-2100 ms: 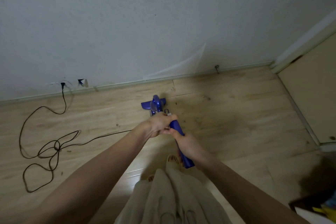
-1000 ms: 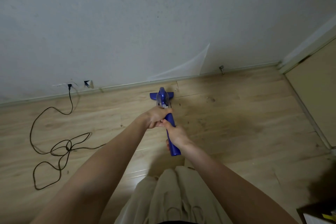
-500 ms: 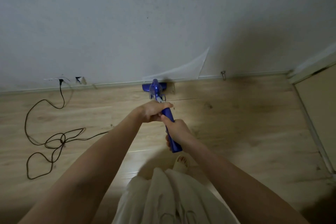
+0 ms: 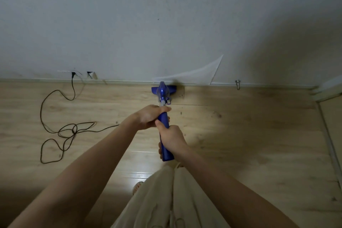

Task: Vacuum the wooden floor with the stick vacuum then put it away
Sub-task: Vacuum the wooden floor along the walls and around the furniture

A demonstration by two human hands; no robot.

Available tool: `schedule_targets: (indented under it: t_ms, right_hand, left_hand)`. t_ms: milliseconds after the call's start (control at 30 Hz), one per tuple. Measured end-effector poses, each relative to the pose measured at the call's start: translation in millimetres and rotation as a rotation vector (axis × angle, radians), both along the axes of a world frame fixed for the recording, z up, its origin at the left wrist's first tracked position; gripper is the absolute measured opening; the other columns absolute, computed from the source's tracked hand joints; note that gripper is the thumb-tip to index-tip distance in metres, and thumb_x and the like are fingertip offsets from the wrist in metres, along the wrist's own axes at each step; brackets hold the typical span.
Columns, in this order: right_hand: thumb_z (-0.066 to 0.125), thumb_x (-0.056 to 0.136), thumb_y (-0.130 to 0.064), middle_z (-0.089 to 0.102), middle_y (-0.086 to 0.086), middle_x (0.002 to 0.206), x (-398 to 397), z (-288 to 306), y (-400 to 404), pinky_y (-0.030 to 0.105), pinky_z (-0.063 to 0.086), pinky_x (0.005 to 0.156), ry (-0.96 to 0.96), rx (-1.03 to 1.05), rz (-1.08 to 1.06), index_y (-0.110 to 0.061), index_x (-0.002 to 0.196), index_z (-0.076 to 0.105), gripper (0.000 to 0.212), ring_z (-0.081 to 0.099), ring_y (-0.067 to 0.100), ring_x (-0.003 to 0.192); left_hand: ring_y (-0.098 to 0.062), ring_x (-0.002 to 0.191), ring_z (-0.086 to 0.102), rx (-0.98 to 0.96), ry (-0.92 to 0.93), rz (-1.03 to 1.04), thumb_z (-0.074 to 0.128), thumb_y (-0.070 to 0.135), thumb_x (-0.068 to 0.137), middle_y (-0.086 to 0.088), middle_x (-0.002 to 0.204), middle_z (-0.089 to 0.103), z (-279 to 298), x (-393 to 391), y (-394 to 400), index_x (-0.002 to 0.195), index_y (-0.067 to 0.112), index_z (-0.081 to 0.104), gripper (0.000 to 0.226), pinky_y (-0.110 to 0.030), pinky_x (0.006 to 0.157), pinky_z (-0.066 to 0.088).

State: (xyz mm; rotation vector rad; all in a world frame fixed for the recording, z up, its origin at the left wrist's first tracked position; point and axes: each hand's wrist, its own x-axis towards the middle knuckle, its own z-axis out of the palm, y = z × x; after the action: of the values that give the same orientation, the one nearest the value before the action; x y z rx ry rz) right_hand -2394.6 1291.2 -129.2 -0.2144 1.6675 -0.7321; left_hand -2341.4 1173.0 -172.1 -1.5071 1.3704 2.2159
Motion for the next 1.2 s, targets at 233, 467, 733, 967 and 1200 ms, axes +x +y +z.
schedule_targets:
  t_ms: [233, 467, 733, 967, 1200]
  right_hand:
    - [0.049, 0.097, -0.047, 0.053, 0.008, 0.07, 8.6, -9.9, 31.1, 0.024, 0.045, 0.041, 0.021, 0.031, 0.039, -0.008, 0.103, 0.048, 0.04, 0.051, 0.016, 0.044]
    - [0.053, 0.093, -0.048, 0.054, 0.006, 0.062, -13.3, 10.4, 69.9, 0.019, 0.042, 0.04, 0.103, 0.037, 0.159, -0.01, 0.087, 0.048, 0.038, 0.049, 0.013, 0.037]
    - [0.063, 0.088, -0.05, 0.06, 0.004, 0.068, 36.0, 34.1, 88.1, 0.021, 0.046, 0.045, 0.12, 0.003, 0.267, -0.013, 0.102, 0.052, 0.042, 0.057, 0.012, 0.047]
    - [0.066, 0.083, -0.054, 0.057, 0.0, 0.055, 79.0, 16.1, 80.5, 0.023, 0.045, 0.044, 0.017, 0.012, 0.231, -0.014, 0.1, 0.053, 0.046, 0.053, 0.012, 0.042]
    - [0.055, 0.092, -0.051, 0.054, 0.007, 0.064, 89.5, 4.1, 45.7, 0.025, 0.045, 0.046, 0.026, 0.009, 0.188, -0.009, 0.095, 0.05, 0.042, 0.051, 0.017, 0.044]
  left_hand:
    - [-0.019, 0.079, 0.061, 0.072, 0.007, -0.065, 0.059, 0.025, 0.094, -0.01, 0.088, 0.06, -3.7, 9.7, 25.3, 0.107, 0.003, 0.052, 0.027, -0.029, 0.073, 0.053]
    - [-0.024, 0.085, 0.058, 0.012, -0.035, 0.089, 0.058, 0.014, 0.093, -0.016, 0.091, 0.058, -0.9, -1.3, 71.5, 0.089, 0.006, 0.052, 0.01, -0.04, 0.092, 0.051]
    - [-0.02, 0.071, 0.05, 0.032, 0.046, 0.297, 0.055, 0.008, 0.09, -0.011, 0.077, 0.049, 7.5, 60.2, 94.8, 0.085, 0.009, 0.05, 0.007, -0.038, 0.079, 0.049]
    - [-0.017, 0.062, 0.049, -0.037, -0.013, 0.298, 0.057, 0.011, 0.091, -0.007, 0.069, 0.048, 1.9, 105.6, 88.8, 0.083, 0.01, 0.049, 0.012, -0.031, 0.062, 0.048]
    - [-0.019, 0.069, 0.053, -0.056, -0.044, 0.271, 0.058, 0.018, 0.093, -0.012, 0.08, 0.053, -3.3, 107.5, 57.7, 0.082, 0.012, 0.051, 0.015, -0.03, 0.064, 0.052]
